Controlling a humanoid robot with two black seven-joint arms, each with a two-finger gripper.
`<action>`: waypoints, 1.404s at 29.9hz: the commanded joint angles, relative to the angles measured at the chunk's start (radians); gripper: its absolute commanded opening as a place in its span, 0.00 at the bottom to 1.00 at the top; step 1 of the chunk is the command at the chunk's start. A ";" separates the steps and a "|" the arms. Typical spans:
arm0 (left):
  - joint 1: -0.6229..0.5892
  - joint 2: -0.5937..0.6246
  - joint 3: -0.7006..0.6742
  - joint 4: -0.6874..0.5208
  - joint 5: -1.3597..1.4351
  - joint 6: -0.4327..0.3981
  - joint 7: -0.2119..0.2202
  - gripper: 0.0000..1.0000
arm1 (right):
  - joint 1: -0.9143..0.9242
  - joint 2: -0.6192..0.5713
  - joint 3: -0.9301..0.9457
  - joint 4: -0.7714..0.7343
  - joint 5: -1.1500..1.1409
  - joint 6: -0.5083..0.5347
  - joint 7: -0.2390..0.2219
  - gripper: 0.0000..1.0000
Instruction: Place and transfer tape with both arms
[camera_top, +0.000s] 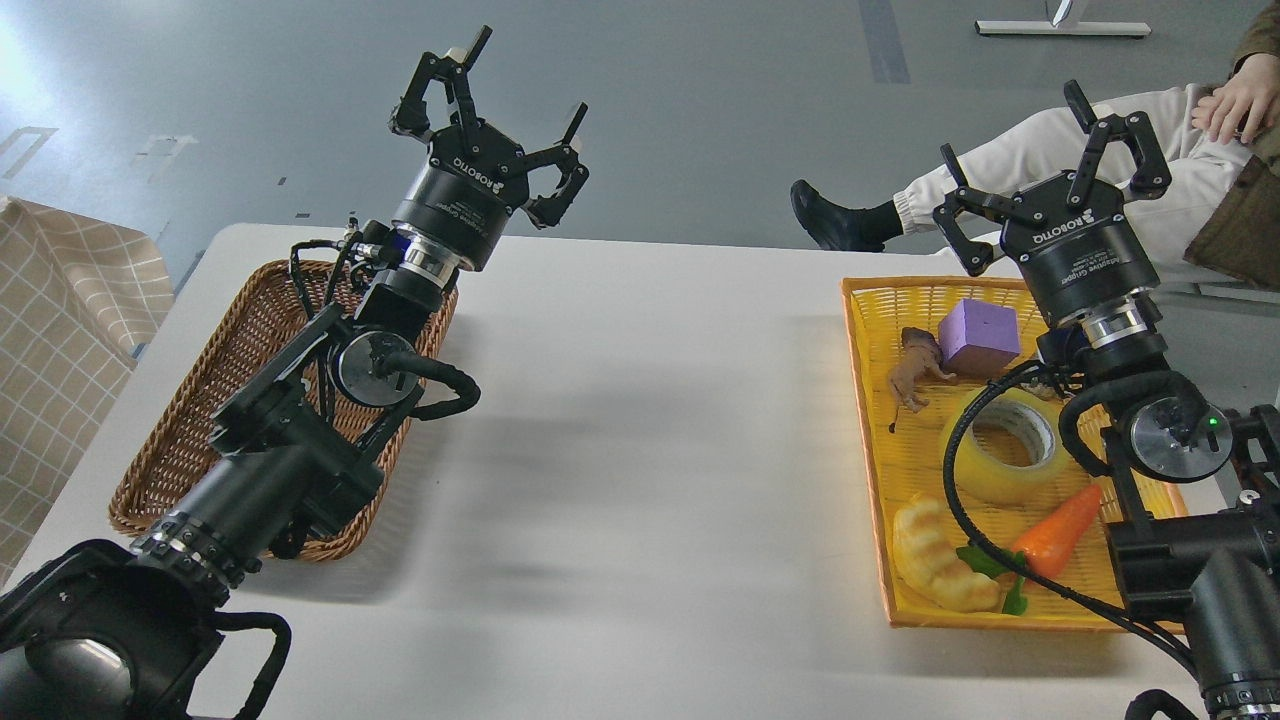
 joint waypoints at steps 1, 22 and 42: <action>-0.001 0.000 0.000 -0.001 0.000 0.000 -0.002 0.98 | 0.000 0.000 0.000 0.000 0.000 0.000 0.000 1.00; 0.000 -0.002 0.002 -0.001 0.000 0.000 0.000 0.98 | -0.002 0.000 0.000 -0.001 0.000 0.000 0.000 1.00; 0.000 -0.003 0.002 -0.003 0.000 0.000 -0.002 0.98 | -0.002 0.000 0.000 -0.001 0.000 0.000 0.000 1.00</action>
